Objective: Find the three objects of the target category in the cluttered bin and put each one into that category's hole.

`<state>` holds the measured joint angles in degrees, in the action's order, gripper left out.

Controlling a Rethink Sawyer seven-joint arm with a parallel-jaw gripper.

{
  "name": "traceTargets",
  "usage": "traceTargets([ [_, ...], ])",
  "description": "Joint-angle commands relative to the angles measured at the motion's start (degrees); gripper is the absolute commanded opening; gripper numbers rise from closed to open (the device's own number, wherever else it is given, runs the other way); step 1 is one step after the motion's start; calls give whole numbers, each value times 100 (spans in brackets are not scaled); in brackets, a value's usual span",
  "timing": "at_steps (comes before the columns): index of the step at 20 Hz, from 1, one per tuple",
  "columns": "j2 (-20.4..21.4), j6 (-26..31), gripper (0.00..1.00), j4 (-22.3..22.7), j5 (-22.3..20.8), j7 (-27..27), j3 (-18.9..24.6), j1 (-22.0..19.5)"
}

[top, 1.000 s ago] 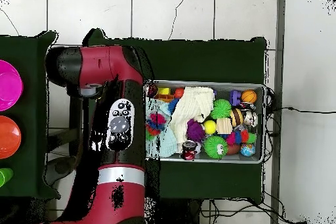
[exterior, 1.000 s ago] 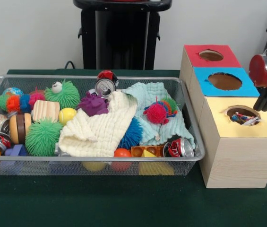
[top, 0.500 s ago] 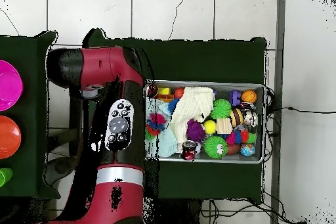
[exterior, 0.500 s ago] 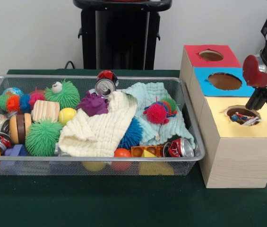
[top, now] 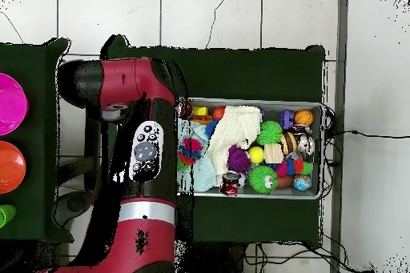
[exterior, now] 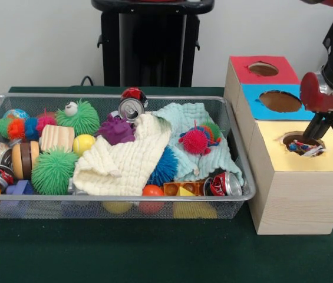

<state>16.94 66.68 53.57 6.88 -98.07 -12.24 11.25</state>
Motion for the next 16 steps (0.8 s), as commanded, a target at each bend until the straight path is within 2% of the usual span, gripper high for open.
traceTargets([
  [1,-288,-87,0,471,99,-1296,303,-105],
  [6,-337,-301,0,651,190,-1258,416,-162],
  [11,-283,-845,0,1092,319,-1231,535,-210],
  [16,-376,-1367,0,1244,490,-1074,735,-364],
])
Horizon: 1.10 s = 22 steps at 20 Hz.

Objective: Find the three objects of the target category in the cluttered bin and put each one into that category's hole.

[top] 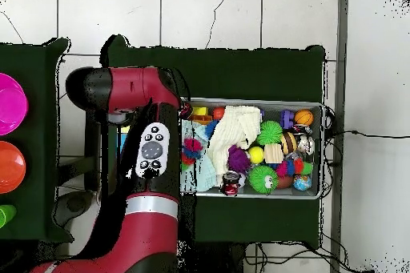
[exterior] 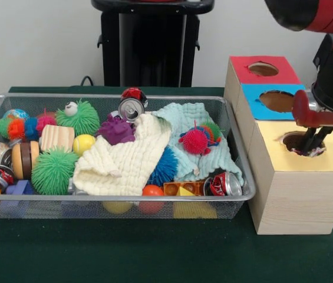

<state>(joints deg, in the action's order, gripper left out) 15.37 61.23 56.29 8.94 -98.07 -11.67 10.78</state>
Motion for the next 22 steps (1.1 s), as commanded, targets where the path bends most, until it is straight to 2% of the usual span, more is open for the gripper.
traceTargets([
  [1,-207,-916,0,1038,328,-1020,725,-350],
  [11,-235,-1299,0,1322,338,-759,888,-487],
  [13,-252,-1179,0,1185,311,-752,865,-496],
  [14,-170,-1265,0,1378,307,-746,883,-488],
  [22,263,-571,0,1556,100,-655,597,-416],
])
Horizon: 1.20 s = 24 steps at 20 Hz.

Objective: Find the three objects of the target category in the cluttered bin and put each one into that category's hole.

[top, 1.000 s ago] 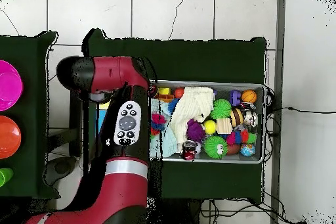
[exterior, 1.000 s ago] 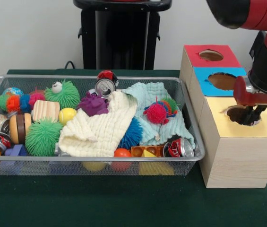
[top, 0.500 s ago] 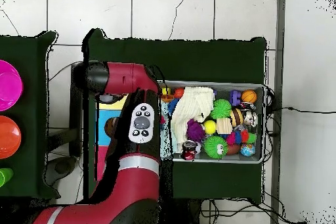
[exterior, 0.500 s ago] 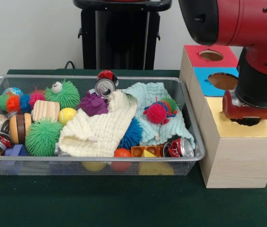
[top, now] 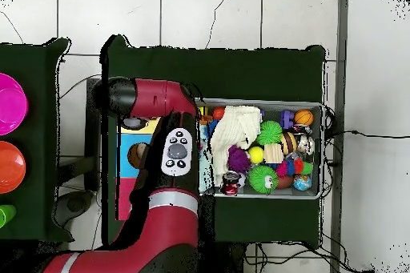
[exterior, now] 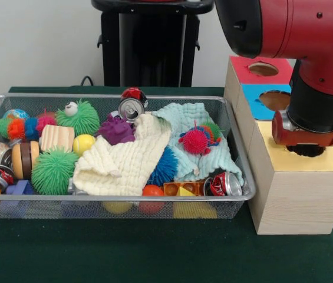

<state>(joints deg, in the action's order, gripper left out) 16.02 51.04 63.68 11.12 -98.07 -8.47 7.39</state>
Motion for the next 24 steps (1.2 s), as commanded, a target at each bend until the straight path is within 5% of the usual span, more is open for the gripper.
traceTargets([
  [1,201,534,0,811,-182,-617,231,-55],
  [10,574,766,0,981,-439,-354,44,-22],
  [15,1195,210,0,1640,-384,-191,159,-102],
  [24,1718,-269,0,2281,-386,20,341,-278],
])
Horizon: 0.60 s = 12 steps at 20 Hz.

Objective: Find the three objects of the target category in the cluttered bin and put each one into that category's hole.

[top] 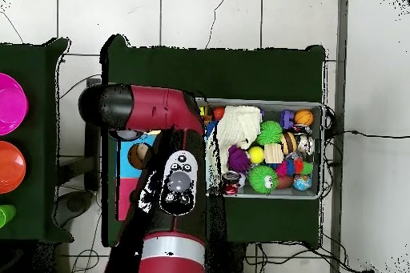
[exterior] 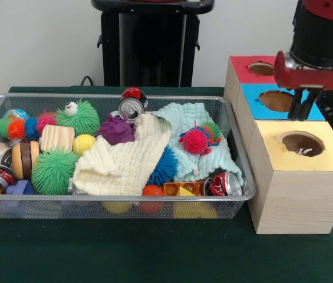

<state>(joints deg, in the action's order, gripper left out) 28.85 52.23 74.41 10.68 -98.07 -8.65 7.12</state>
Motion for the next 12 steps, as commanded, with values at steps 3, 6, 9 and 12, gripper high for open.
traceTargets([
  [3,665,-374,0,1346,-307,69,411,-306],
  [6,758,-390,0,1404,-338,66,427,-346],
  [9,876,-426,0,1536,-443,108,376,-394],
  [12,1030,-547,0,1783,-562,216,353,-472],
])
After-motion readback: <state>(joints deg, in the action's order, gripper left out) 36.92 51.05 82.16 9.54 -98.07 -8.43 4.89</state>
